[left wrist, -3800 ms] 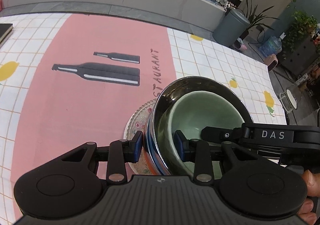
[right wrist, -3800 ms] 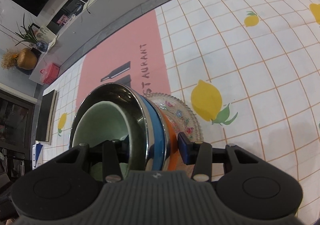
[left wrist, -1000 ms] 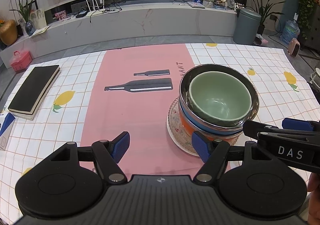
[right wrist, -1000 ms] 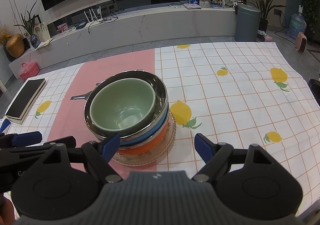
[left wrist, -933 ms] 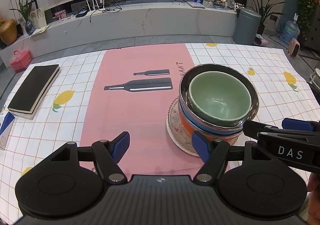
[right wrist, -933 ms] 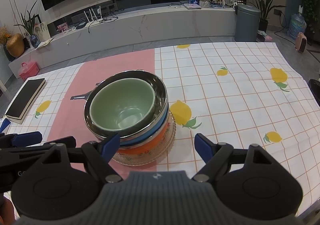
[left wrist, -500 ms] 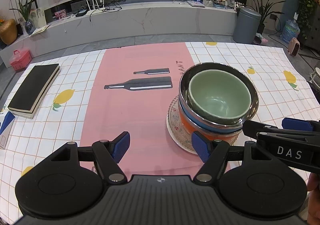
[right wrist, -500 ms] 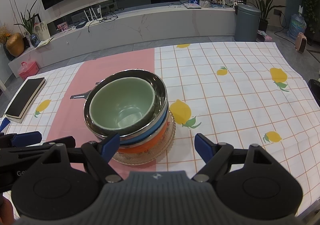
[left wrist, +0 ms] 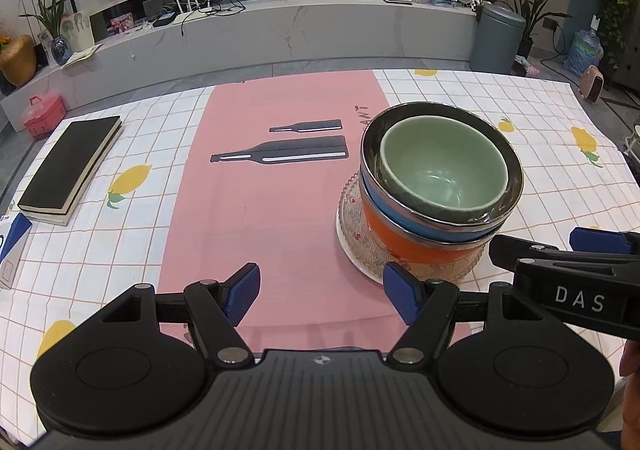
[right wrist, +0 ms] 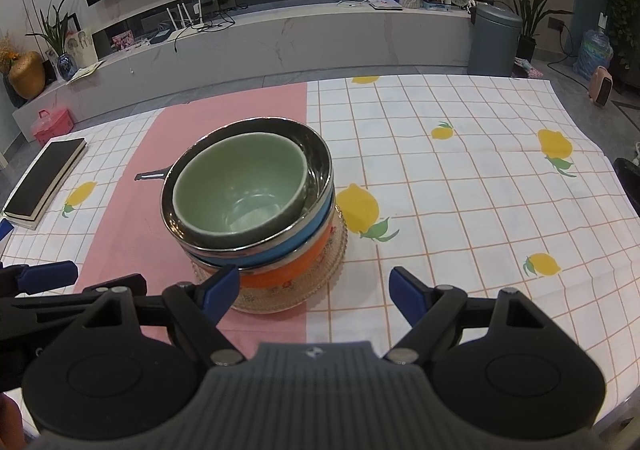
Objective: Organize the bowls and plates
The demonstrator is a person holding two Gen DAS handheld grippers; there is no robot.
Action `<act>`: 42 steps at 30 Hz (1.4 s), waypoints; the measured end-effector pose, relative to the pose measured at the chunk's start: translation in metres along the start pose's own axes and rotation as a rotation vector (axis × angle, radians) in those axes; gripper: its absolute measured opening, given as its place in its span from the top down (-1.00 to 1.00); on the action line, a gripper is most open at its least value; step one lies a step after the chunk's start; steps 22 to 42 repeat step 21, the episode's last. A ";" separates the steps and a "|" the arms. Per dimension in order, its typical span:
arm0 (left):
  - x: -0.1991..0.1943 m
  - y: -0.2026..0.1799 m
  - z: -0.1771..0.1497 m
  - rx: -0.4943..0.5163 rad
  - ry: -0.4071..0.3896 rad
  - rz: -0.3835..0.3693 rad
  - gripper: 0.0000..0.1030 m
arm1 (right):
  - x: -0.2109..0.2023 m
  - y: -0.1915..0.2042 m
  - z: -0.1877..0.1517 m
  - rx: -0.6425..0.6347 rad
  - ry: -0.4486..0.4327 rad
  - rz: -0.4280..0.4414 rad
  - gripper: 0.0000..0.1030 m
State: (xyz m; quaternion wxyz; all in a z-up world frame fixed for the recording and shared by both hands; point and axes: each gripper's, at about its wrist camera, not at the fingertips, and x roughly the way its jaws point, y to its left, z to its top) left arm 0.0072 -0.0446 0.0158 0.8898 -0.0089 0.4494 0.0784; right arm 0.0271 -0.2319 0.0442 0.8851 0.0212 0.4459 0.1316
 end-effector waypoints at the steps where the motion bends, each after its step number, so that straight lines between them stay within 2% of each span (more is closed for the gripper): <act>1: 0.000 0.000 0.000 0.000 0.001 0.000 -0.60 | 0.000 0.000 0.000 0.000 0.000 -0.001 -0.57; 42: -0.001 0.000 0.000 0.000 -0.018 -0.008 -0.58 | 0.000 0.000 0.001 0.001 -0.001 -0.003 -0.57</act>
